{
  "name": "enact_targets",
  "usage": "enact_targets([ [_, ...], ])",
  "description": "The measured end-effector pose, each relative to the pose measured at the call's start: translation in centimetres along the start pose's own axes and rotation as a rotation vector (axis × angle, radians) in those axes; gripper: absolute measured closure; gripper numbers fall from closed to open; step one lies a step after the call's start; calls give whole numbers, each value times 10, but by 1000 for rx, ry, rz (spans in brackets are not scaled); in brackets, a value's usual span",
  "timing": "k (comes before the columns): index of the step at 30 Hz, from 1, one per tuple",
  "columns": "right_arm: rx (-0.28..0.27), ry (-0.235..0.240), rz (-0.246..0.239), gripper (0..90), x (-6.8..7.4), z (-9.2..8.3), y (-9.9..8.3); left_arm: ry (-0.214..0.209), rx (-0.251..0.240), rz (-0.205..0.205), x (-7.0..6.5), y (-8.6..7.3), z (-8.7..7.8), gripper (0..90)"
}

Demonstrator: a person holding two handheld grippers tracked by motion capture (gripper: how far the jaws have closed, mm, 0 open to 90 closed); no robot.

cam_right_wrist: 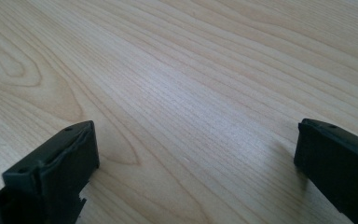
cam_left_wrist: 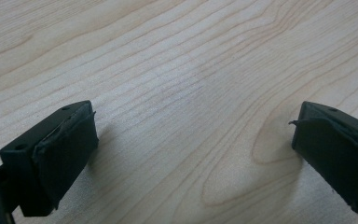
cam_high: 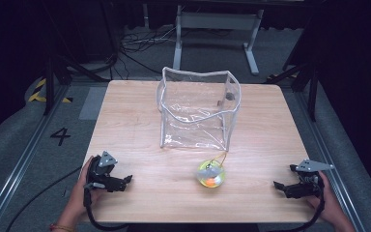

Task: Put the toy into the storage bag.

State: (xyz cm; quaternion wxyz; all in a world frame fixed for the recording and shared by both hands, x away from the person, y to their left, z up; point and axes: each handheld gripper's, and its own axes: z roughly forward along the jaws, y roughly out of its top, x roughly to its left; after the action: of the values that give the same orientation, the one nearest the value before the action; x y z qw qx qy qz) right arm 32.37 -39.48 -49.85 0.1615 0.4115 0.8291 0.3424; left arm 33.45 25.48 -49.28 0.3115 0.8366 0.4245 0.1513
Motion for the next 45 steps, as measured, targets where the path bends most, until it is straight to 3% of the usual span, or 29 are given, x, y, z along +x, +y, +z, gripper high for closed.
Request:
enact_targets([
  [15, 1, -2, 3, 0, 0, 0, 0, -11, -2, 3, 1, -6, -5, 6],
  [19, 10, -22, -15, 2, 4, -1, 2, -21, 0, 10, 3, -6, -5, 5],
  [23, 58, -36, -70, 3, 9, -3, 8, -17, -2, 5, 2, -6, -5, 4],
  [28, 130, 21, -77, 17, 7, 0, 17, -16, -2, 5, 2, -6, -5, 4],
  [30, 136, 24, -91, 105, 8, -1, 19, -16, -2, 5, 2, -6, -5, 4],
  [31, 133, 23, -102, 215, 9, -3, 22, -16, -2, 5, 2, -6, -5, 4],
  [35, 151, -16, -154, 142, 15, -5, 29, -16, -2, 5, 3, -6, -5, 4],
  [37, 154, 8, -169, 215, 20, -7, 36, -16, -2, 5, 2, -6, -5, 5],
  [39, 149, 14, -180, 166, 26, -8, 44, -16, -2, 6, 3, -6, -5, 5],
  [43, 154, 2, -242, 197, 38, -11, 64, -13, -5, 5, 2, -6, -5, 5],
  [45, 154, 26, -264, 210, 45, -12, 74, -13, -5, 5, 2, -6, -5, 6],
])
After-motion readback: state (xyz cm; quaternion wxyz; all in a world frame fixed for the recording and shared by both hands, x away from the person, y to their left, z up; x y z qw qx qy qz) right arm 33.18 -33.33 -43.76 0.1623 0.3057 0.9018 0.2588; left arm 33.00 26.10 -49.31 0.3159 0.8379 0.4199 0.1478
